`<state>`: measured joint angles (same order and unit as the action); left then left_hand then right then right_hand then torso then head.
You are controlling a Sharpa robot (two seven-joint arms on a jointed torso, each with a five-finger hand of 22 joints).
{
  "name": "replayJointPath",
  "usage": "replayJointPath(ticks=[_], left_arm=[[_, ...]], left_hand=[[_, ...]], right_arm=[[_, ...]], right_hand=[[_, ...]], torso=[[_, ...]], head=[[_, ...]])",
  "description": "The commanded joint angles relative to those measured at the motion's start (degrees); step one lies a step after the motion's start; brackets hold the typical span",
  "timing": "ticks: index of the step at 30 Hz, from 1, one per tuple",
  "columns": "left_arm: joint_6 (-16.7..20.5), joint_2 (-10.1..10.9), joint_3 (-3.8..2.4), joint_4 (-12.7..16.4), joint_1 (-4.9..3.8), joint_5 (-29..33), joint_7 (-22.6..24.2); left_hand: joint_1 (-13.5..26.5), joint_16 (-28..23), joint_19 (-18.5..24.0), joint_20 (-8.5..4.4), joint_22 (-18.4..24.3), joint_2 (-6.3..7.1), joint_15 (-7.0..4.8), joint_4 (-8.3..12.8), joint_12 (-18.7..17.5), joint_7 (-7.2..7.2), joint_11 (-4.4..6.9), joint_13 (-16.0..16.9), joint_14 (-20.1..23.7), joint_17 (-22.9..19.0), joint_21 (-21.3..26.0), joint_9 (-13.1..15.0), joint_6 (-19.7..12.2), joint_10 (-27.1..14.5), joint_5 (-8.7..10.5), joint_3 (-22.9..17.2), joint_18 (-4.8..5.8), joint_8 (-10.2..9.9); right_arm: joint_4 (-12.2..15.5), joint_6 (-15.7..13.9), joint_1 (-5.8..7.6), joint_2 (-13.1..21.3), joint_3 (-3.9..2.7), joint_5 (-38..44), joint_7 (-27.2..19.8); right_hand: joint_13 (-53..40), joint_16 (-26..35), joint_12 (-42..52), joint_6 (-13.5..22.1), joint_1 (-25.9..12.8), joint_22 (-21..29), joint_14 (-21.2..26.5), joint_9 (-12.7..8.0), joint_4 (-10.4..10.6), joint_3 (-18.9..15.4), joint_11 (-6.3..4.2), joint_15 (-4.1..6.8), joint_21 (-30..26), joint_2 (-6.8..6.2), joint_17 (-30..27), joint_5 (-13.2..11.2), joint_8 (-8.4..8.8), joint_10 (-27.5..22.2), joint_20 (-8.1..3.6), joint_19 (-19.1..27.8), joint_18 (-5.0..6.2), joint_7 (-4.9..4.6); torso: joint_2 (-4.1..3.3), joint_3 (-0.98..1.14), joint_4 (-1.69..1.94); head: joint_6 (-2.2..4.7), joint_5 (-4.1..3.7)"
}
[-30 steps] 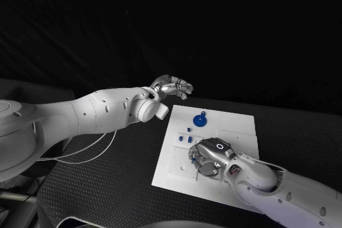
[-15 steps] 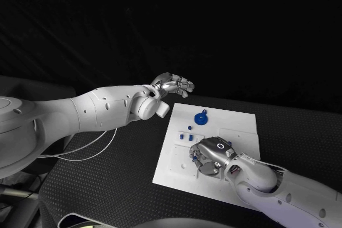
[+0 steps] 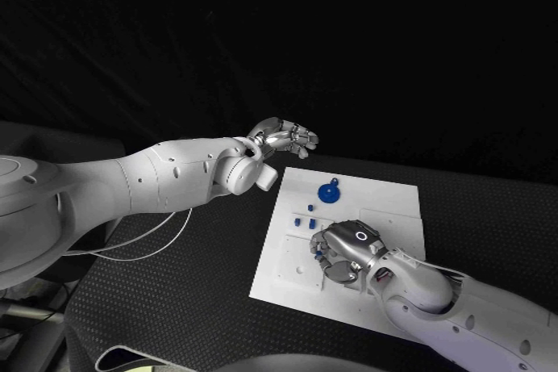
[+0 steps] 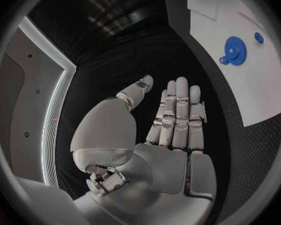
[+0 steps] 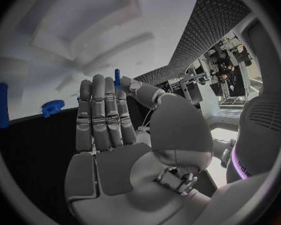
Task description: Assemble the parts on the task board
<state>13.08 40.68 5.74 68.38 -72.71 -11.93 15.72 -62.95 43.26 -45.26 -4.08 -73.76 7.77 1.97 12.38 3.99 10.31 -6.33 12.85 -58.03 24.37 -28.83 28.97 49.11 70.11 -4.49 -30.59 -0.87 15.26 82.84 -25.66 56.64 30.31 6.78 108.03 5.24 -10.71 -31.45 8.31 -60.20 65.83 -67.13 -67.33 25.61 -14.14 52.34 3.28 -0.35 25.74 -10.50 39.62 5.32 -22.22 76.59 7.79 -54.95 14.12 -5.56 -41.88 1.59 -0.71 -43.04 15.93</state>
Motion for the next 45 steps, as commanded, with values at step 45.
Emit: replayJointPath(ticks=[45], left_arm=[[-0.6, -0.2, -0.05, 1.1, -0.11, 0.4, 0.3]], left_hand=[[0.7, -0.5, 0.0, 0.39, -0.2, -0.1, 0.03, -0.5, 0.1, -0.12, -0.06, -0.1, -0.2, 0.3, 0.6, -0.1, -0.6, -0.5, -0.02, 0.1, 0.03, 0.0]], right_arm=[[-2.3, 1.2, -0.05, -1.6, -0.02, 1.0, 0.7]], right_hand=[[-0.3, 0.6, -0.6, -0.5, 0.6, 0.0, -0.4, 0.2, 0.3, 0.7, 0.13, 0.04, 0.3, -0.22, 0.3, -0.9, -0.07, 0.4, -0.07, -0.4, 0.88, -0.1]], torso=[[0.03, 0.05, -0.07]], head=[[-1.27, 1.08]])
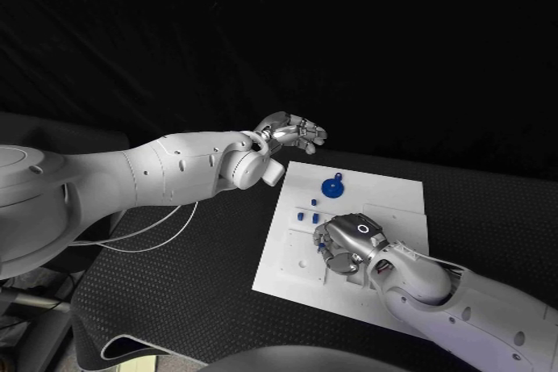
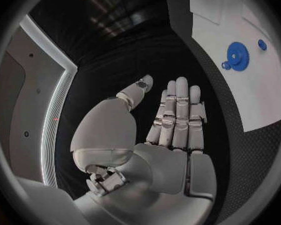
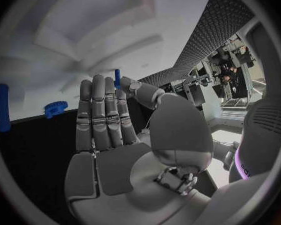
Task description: Assemble the parts on the task board
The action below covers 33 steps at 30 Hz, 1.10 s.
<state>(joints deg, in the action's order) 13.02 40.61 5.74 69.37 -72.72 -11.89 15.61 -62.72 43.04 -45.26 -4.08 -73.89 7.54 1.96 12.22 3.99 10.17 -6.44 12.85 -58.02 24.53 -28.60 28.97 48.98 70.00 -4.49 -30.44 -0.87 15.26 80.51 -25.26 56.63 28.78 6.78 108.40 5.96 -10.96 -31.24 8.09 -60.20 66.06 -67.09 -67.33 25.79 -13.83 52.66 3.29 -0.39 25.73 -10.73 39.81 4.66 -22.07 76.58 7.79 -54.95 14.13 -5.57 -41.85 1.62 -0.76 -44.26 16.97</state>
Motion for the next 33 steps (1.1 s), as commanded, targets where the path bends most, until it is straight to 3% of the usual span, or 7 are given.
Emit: replayJointPath(ticks=[1, 20, 33], left_arm=[[-0.5, -0.1, -0.05, 0.1, -0.1, 0.4, 0.4], [-0.6, -0.2, -0.05, 0.1, -0.1, 0.4, 0.3], [-0.6, -0.1, -0.05, 0.1, -0.1, 0.4, 0.3]], left_hand=[[0.5, -0.3, 0.0, 0.39, -0.1, 0.12, 0.03, -0.3, 0.1, 0.02, 0.05, -0.1, -0.2, 0.1, 0.4, -0.1, -0.4, -0.4, -0.02, 0.0, 0.03, 0.0], [0.5, -0.4, 0.0, 0.4, -0.1, 0.14, 0.04, -0.4, 0.0, 0.05, 0.04, -0.1, -0.2, 0.2, 0.5, -0.1, -0.6, -0.5, -0.01, 0.0, 0.02, 0.0], [0.5, -0.5, 0.0, 0.41, -0.2, 0.15, 0.05, -0.4, 0.0, 0.07, 0.03, -0.1, -0.2, 0.3, 0.6, -0.1, -0.6, -0.5, 0.0, 0.0, 0.02, 0.0]], right_arm=[[0.1, 0.9, -0.04, -0.1, -0.02, 0.6, 0.0], [0.0, 1.6, -0.05, -0.3, 0.01, 0.5, 0.0], [-0.1, 2.2, -0.07, -0.2, 0.05, 0.5, 0.0]], right_hand=[[-0.1, 0.4, -0.4, -0.5, 0.4, 0.0, -0.4, 0.1, 0.0, 0.4, 0.12, 0.08, 0.3, 0.01, 0.1, -0.2, -0.22, 0.4, -0.07, -0.4, 0.87, -0.09], [-0.2, 0.4, -0.4, -0.5, 0.3, 0.0, -0.4, 0.1, 0.0, 0.4, 0.11, 0.08, 0.3, 0.04, 0.2, -0.2, -0.2, 0.5, -0.08, -0.4, 0.87, -0.09], [-0.2, 0.5, -0.5, -0.5, 0.3, 0.0, -0.4, 0.2, 0.0, 0.4, 0.11, 0.09, 0.3, 0.08, 0.2, -0.2, -0.18, 0.5, -0.08, -0.4, 0.87, -0.1]], torso=[[-0.01, 0.02, 0.0], [-0.03, -0.06, 0.05], [-0.01, 0.01, 0.0]], head=[[-0.12, 0.05], [-0.5, 0.19], [-0.69, 0.38]])
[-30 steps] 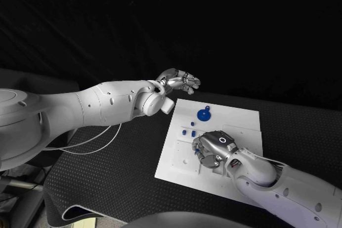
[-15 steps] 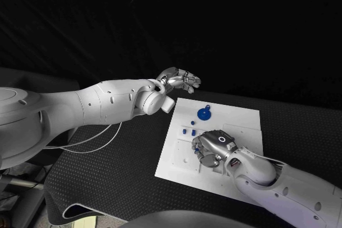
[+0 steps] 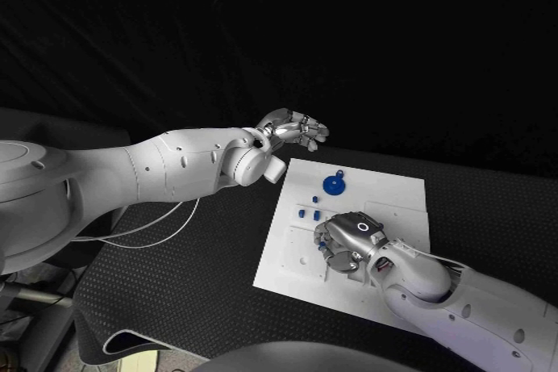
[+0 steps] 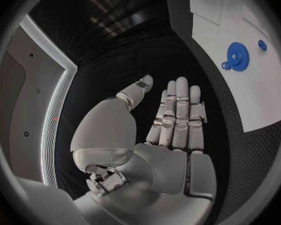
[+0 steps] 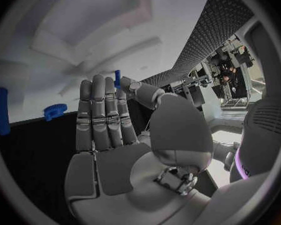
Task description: Assemble the parts on the task board
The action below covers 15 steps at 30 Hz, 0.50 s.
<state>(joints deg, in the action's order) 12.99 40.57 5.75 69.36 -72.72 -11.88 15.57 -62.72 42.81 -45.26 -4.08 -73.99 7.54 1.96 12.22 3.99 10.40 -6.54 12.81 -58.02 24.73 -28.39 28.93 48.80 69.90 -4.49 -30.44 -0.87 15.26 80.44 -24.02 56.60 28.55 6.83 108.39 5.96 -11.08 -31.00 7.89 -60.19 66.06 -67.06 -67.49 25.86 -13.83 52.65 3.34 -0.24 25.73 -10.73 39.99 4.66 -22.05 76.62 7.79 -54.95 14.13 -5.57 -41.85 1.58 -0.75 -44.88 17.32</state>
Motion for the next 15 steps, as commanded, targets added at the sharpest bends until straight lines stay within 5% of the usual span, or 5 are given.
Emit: replayJointPath(ticks=[1, 15], left_arm=[[-0.6, -0.1, -0.06, 0.1, -0.09, 0.3, 0.3], [-0.6, 0.0, -0.06, 0.2, -0.09, 0.3, 0.3]], left_hand=[[0.5, -0.3, 0.0, 0.41, -0.1, 0.15, 0.06, -0.4, 0.0, -0.16, 0.12, -0.1, -0.2, 0.1, 0.4, -0.1, -0.4, -0.4, 0.01, 0.0, 0.03, 0.0], [0.5, -0.3, 0.0, 0.42, -0.1, 0.16, 0.07, -0.4, 0.0, -0.14, 0.11, -0.1, -0.2, 0.1, 0.4, -0.1, -0.5, -0.4, 0.02, 0.0, 0.03, 0.0]], right_arm=[[0.0, 0.9, -0.05, 0.1, 0.01, 0.5, 0.0], [-0.2, 3.1, -0.05, -0.3, 0.21, 2.4, 1.1]], right_hand=[[-0.1, 0.2, -0.3, -0.5, 0.3, 0.0, -0.3, 0.1, 0.0, 0.4, 0.06, -0.06, 0.3, 0.08, 0.1, -0.2, -0.18, 0.5, -0.08, -0.4, 0.87, -0.1], [-0.1, 0.3, -0.3, -0.5, 0.3, 0.0, -0.3, 0.1, -0.1, 0.4, 0.05, -0.06, 0.3, 0.09, 0.1, -0.2, -0.18, 0.5, -0.09, -0.4, 0.87, -0.09]], torso=[[0.0, 0.05, -0.01], [-0.02, 0.05, 0.01]], head=[[-0.07, 0.03], [-0.05, -0.05]])
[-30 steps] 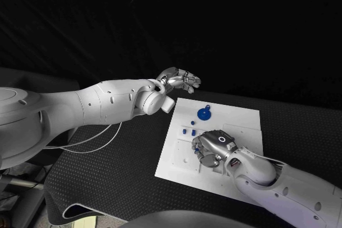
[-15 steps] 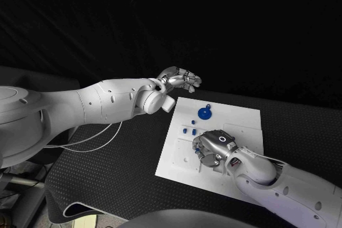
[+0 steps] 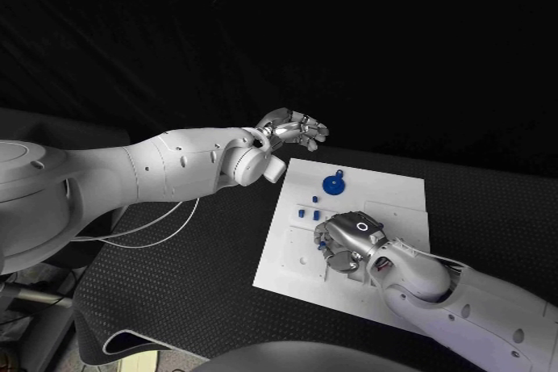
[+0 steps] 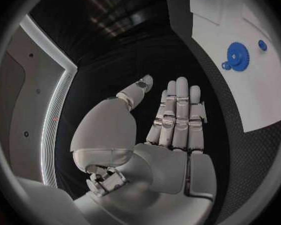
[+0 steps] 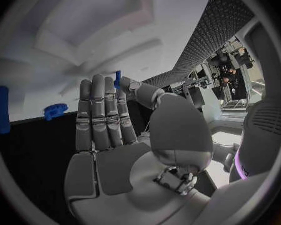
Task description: Assemble the parts on the task board
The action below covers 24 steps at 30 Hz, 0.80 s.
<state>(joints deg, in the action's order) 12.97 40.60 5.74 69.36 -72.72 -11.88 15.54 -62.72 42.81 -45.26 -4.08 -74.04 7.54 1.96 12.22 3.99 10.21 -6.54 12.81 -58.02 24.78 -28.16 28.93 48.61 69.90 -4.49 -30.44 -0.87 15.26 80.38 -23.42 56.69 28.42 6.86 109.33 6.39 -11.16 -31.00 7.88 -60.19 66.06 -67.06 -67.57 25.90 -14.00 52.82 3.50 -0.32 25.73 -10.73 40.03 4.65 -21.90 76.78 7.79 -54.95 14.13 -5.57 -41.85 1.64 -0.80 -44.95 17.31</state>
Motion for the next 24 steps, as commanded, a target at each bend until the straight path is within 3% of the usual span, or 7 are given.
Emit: replayJointPath(ticks=[1, 9, 18, 24], left_arm=[[-0.6, -0.1, -0.05, 0.2, -0.09, 0.3, 0.3], [-0.7, -0.2, -0.05, 0.1, -0.1, 0.3, 0.3], [-0.8, -0.2, -0.05, 0.1, -0.1, 0.3, 0.1], [-0.9, -0.2, -0.05, 0.1, -0.1, 0.3, 0.0]], left_hand=[[0.5, -0.3, 0.0, 0.42, -0.1, 0.16, 0.07, -0.4, 0.0, 0.05, 0.1, -0.1, -0.2, 0.1, 0.2, -0.1, -0.3, -0.5, 0.02, 0.0, 0.03, 0.0], [0.5, -0.4, 0.0, 0.42, -0.1, 0.17, 0.07, -0.4, 0.1, 0.06, 0.1, -0.1, -0.2, 0.1, 0.2, -0.1, -0.3, -0.5, 0.02, 0.0, 0.03, 0.0], [0.5, -0.4, 0.0, 0.43, -0.1, 0.19, 0.08, -0.4, 0.1, 0.08, 0.09, -0.1, -0.2, 0.1, 0.3, -0.1, -0.4, -0.5, 0.03, 0.0, 0.03, -0.1], [0.6, -0.5, -0.1, 0.45, -0.2, 0.21, 0.1, -0.5, 0.0, 0.12, 0.07, -0.1, -0.2, 0.2, 0.3, -0.1, -0.5, -0.5, 0.06, 0.0, 0.04, -0.1]], right_arm=[[-0.2, 2.9, -0.13, -0.2, 0.26, 1.4, 0.7], [0.0, 4.1, -0.13, -0.7, 1.06, 1.4, 0.7], [0.0, 5.0, -0.13, -0.7, 1.18, 1.4, 1.1], [-0.1, 4.0, -0.13, -0.7, 1.21, 1.5, 1.7]], right_hand=[[-0.1, 0.3, -0.3, -0.5, 0.3, 0.0, -0.2, 0.1, 0.1, 0.3, -0.1, 0.02, 0.3, 0.09, 0.1, -0.2, -0.33, 0.3, -0.09, -0.4, 0.86, -0.09], [-0.1, 0.3, -0.4, -0.5, 0.2, 0.0, -0.2, 0.1, 0.1, 0.2, -0.09, 0.01, 0.3, 0.18, 0.1, -0.1, -0.3, 0.3, -0.08, -0.4, 0.87, -0.1], [-0.2, 0.4, -0.4, -0.5, 0.1, 0.0, -0.2, 0.2, 0.0, 0.1, -0.09, 0.01, 0.3, 0.28, 0.2, 0.0, -0.28, 0.3, -0.08, -0.4, 0.86, -0.1], [-0.2, 0.5, -0.5, -0.4, 0.0, 0.0, -0.2, 0.2, -0.1, 0.0, -0.05, -0.02, 0.3, 0.34, 0.3, 0.0, -0.19, 0.2, -0.05, -0.3, 0.87, -0.15]], torso=[[-0.02, -0.01, 0.06], [-0.01, -0.03, 0.06], [0.02, -0.02, 0.02], [0.01, -0.04, 0.01]], head=[[0.01, -0.04], [-0.06, -0.02], [-0.21, 0.05], [-0.23, 0.04]])
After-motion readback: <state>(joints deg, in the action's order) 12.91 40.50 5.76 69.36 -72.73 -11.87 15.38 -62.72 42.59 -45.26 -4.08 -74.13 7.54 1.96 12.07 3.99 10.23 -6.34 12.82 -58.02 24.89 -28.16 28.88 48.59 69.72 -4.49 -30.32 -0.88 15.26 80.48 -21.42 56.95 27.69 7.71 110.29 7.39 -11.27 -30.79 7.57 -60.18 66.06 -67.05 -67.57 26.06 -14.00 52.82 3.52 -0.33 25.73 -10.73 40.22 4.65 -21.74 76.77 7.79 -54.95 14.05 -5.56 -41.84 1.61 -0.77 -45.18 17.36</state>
